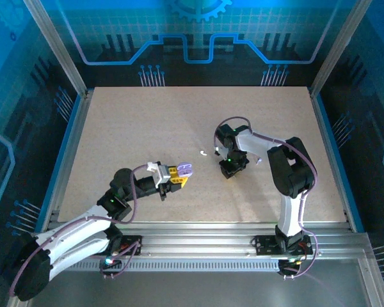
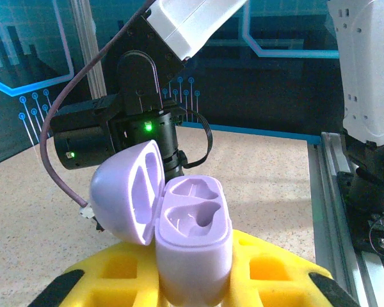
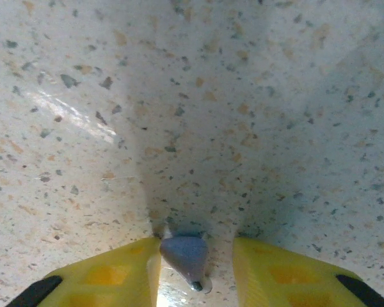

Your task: Insert the wireless bluetooth earbuds into the charging case

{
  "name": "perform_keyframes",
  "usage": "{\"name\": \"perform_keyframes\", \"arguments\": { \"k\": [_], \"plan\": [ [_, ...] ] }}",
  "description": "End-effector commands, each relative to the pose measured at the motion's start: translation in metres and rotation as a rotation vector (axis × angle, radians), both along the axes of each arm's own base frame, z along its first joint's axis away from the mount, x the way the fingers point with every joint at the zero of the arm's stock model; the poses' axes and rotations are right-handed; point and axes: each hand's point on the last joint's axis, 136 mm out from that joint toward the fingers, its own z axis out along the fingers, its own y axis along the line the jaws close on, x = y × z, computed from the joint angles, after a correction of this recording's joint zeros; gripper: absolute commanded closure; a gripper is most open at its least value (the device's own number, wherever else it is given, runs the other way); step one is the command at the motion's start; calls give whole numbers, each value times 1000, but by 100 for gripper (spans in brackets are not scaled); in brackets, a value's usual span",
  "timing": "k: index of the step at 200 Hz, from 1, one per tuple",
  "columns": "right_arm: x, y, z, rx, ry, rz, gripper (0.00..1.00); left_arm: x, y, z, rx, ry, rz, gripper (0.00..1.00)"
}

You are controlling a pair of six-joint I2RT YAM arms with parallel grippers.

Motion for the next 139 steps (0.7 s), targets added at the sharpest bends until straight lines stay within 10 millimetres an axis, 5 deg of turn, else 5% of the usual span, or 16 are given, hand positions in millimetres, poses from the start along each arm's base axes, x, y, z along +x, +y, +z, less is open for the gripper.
{"name": "perform_keyframes", "arguments": {
  "k": [1,67,139],
  "plan": [
    [-2,-7,-7,-43,16,-16,68,2,2,-2,11,-19,12,88],
    [0,-9,-16,-50,-12,-21,74,5,-1,-7,27,-3,6,88],
    [12,23,46,230,-205,-116,75,26,-10,-23,44,62,44,89]
  ]
}}
